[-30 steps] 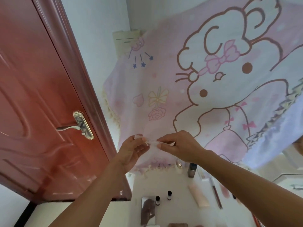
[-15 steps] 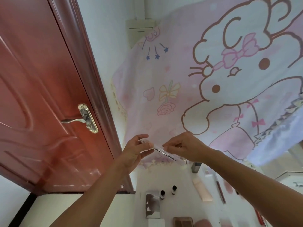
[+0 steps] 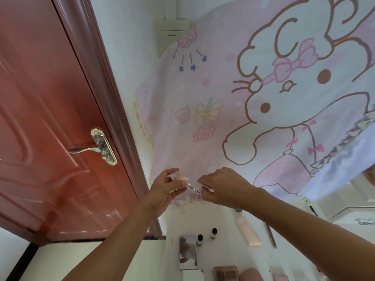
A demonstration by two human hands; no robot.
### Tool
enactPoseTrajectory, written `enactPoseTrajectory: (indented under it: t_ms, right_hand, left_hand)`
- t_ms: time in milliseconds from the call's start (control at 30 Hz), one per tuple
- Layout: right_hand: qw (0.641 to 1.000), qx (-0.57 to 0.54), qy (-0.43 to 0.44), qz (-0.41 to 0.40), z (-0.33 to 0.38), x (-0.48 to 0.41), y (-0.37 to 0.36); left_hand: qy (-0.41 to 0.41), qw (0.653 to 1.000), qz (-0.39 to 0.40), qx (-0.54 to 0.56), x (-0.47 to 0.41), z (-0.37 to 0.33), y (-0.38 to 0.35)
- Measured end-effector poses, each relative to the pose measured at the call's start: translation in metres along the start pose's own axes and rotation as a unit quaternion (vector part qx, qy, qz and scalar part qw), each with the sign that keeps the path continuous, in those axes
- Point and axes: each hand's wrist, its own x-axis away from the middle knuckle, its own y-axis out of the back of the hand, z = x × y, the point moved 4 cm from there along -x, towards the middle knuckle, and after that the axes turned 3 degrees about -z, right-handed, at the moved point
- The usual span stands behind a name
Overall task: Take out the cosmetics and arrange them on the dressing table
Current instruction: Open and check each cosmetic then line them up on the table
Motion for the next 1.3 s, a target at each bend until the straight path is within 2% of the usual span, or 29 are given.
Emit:
enactPoseTrajectory:
  t_ms: [100, 233, 400, 533, 633, 833, 933, 1100, 1200, 1300]
  right_hand:
    - [0.998, -0.022, -0.002, -0.064, -0.005, 0.003, 0.0]
    - [0.998, -0.048, -0.028, -0.024, -0.004, 0.009, -0.004]
    - [1.0, 0.0, -0.027, -0.008, -0.003, 0.015, -0.013]
    - [0.997, 0.006, -0.015, -0.072, 0.0, 0.016, -0.023]
    - [0.994, -0.006, -0.052, -0.091, -0.005, 0.017, -0.029]
    - [0.985, -0.029, -0.138, -0.098, -0.024, 0.017, -0.046]
    - [0.97, -0.073, -0.205, -0.109, -0.036, 0.016, -0.056]
    - [0.92, -0.192, -0.323, -0.113, -0.058, 0.008, -0.077]
    - [0.893, -0.255, -0.356, -0.107, -0.065, -0.001, -0.092]
    - [0.881, -0.293, -0.36, -0.088, -0.076, -0.018, -0.111]
  left_hand:
    - [0.001, 1.0, 0.004, 0.005, 0.001, 0.0, 0.0]
    - [0.002, 1.0, 0.013, 0.023, 0.001, 0.002, 0.002]
    - [0.007, 0.998, 0.018, 0.056, 0.002, 0.004, 0.01]
    - [0.047, 0.994, 0.031, 0.094, 0.006, 0.01, 0.017]
    - [0.086, 0.986, 0.041, 0.14, 0.007, 0.016, 0.025]
    - [0.138, 0.987, 0.024, 0.084, 0.003, 0.04, 0.038]
    - [0.142, 0.989, 0.003, 0.044, -0.001, 0.053, 0.049]
    - [0.141, 0.987, -0.032, -0.067, -0.011, 0.077, 0.069]
    - [0.17, 0.982, -0.055, -0.066, -0.016, 0.094, 0.077]
    - [0.189, 0.973, -0.113, -0.068, -0.034, 0.113, 0.087]
